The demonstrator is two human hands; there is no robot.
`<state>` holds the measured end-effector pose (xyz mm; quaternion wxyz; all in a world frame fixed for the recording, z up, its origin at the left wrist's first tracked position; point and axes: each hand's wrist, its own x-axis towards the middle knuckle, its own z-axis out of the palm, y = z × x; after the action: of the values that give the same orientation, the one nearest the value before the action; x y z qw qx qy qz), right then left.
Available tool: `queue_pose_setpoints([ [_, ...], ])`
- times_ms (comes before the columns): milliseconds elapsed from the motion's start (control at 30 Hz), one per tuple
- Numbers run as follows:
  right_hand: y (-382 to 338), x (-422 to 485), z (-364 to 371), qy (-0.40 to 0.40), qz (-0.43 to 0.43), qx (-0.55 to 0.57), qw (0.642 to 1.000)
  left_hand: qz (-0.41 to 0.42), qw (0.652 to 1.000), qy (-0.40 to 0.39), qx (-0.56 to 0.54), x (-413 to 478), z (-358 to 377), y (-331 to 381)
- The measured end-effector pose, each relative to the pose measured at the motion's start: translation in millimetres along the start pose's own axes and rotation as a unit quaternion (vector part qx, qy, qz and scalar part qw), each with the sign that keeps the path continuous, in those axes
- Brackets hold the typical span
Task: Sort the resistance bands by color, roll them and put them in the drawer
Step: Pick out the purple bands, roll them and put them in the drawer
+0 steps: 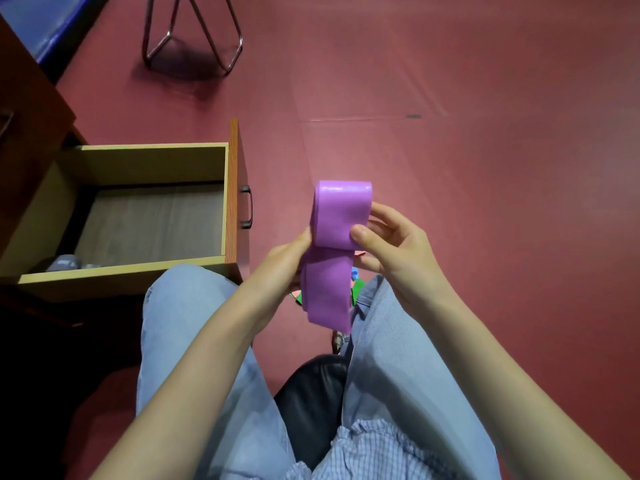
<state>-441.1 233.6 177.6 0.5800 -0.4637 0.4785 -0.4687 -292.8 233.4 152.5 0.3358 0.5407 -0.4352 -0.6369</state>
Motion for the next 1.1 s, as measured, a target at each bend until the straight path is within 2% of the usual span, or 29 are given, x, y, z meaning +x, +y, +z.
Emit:
queue_pose_setpoints([
  [67, 0, -1, 5, 0.0, -0.011, -0.007, 1.0, -0.03, 0.999, 0.023, 0.0, 2, -5, -5],
  [167, 3, -3, 10, 0.0, -0.027, -0.004, 1.0, -0.048, 0.998, 0.017, 0.022, -3, -3, -5],
  [300, 14, -5, 15, -0.035, -0.05, 0.042, 0.997, -0.032, 0.996, -0.005, -0.079, -8, -9, -2],
  [367, 21, -5, 16, -0.053, -0.047, 0.045, 0.996, -0.032, 0.996, 0.0, -0.08, -5, -13, -5],
  [433, 25, -6, 16, -0.073, -0.056, 0.026, 0.995, -0.055, 0.995, -0.008, -0.081, -7, -13, -2],
  [567, 28, -10, 19, -0.118, -0.079, 0.014, 0.99, -0.129, 0.974, -0.02, -0.187, -7, -15, -2],
  [633, 32, -10, 16, -0.13, -0.05, 0.023, 0.99, -0.112, 0.974, -0.022, -0.194, -5, -20, -5],
  [700, 37, -11, 12, -0.14, -0.015, 0.037, 0.989, -0.095, 0.974, -0.059, -0.196, -7, -25, -4],
  [833, 43, -15, 9, -0.134, 0.01, 0.06, 0.989, -0.059, 0.982, -0.118, -0.132, -11, -23, 3],
  [967, 42, -15, 12, -0.11, 0.025, 0.063, 0.992, -0.04, 0.99, -0.068, -0.114, -9, -22, -4],
  [1100, 38, -14, 12, -0.069, 0.086, 0.235, 0.966, 0.016, 0.993, -0.008, -0.114, -8, -17, -3],
])
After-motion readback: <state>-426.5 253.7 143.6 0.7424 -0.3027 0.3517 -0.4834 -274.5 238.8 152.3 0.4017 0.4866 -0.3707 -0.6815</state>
